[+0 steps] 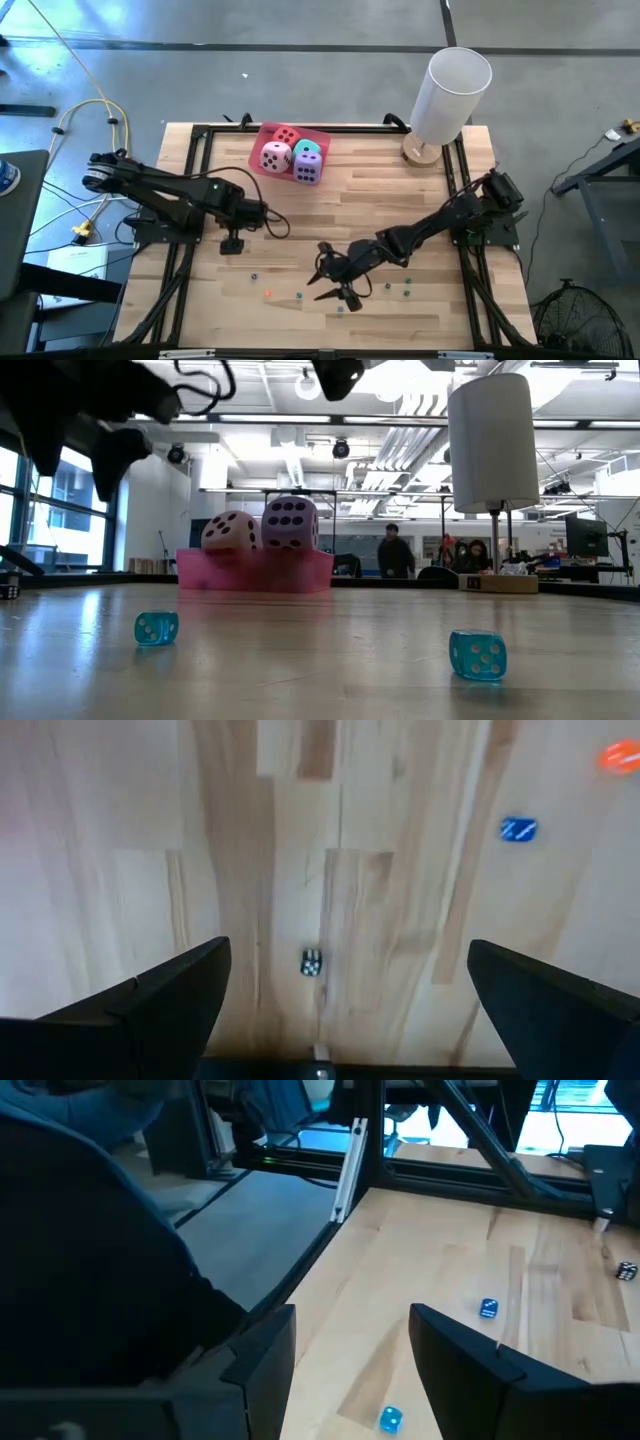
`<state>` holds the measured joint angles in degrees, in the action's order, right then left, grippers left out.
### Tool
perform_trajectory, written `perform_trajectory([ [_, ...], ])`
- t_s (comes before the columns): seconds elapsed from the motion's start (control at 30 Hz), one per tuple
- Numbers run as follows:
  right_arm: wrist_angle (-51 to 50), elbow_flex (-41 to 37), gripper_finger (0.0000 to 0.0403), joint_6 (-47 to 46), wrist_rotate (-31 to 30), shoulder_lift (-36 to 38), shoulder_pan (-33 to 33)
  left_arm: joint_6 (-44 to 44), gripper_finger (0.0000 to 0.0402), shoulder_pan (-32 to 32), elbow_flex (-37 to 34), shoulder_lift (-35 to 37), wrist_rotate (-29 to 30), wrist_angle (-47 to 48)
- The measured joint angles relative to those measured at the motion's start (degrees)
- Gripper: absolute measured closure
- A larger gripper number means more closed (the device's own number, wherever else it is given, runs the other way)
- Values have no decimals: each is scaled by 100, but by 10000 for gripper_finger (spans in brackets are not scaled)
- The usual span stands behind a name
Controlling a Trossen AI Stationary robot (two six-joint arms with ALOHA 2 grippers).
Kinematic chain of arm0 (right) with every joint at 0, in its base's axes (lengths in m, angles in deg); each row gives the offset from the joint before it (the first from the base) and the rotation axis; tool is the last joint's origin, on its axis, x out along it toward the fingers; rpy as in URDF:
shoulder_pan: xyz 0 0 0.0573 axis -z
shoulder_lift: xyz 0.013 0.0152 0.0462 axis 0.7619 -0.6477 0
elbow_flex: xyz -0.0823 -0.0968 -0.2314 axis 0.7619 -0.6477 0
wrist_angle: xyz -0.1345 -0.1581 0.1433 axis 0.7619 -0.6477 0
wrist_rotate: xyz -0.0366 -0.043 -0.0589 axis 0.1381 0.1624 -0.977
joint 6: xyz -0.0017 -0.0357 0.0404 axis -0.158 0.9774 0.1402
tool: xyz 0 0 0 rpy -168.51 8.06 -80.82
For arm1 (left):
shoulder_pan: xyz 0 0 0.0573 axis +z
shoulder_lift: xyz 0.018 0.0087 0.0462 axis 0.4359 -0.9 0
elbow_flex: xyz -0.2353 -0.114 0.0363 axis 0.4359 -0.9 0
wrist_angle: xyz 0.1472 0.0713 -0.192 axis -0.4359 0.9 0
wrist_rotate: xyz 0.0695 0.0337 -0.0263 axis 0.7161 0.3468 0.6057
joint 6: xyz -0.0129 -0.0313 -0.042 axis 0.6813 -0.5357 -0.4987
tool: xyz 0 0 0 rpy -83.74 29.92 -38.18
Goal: Pick & Place Dice
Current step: Put the small black dice into the pink bin
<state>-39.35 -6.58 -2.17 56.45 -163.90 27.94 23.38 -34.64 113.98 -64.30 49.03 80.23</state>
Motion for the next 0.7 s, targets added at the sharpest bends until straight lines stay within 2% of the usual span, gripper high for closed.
perform_trajectory([
  [0.13, 7, 0, 215, 0, -10, 0, -129, -311, 5, 91, -334, -1, 57, 321],
  [0.33, 11, 0, 215, 139, -9, 0, -170, -621, 5, 116, -850, 0, 55, 234],
  [0.5, 17, 0, 215, 300, -13, 0, -115, -639, 5, 68, -1235, 0, -209, 52],
  [0.7, 15, 0, 215, 306, -11, 0, -27, -248, 5, -4, -1299, 0, -380, -28],
])
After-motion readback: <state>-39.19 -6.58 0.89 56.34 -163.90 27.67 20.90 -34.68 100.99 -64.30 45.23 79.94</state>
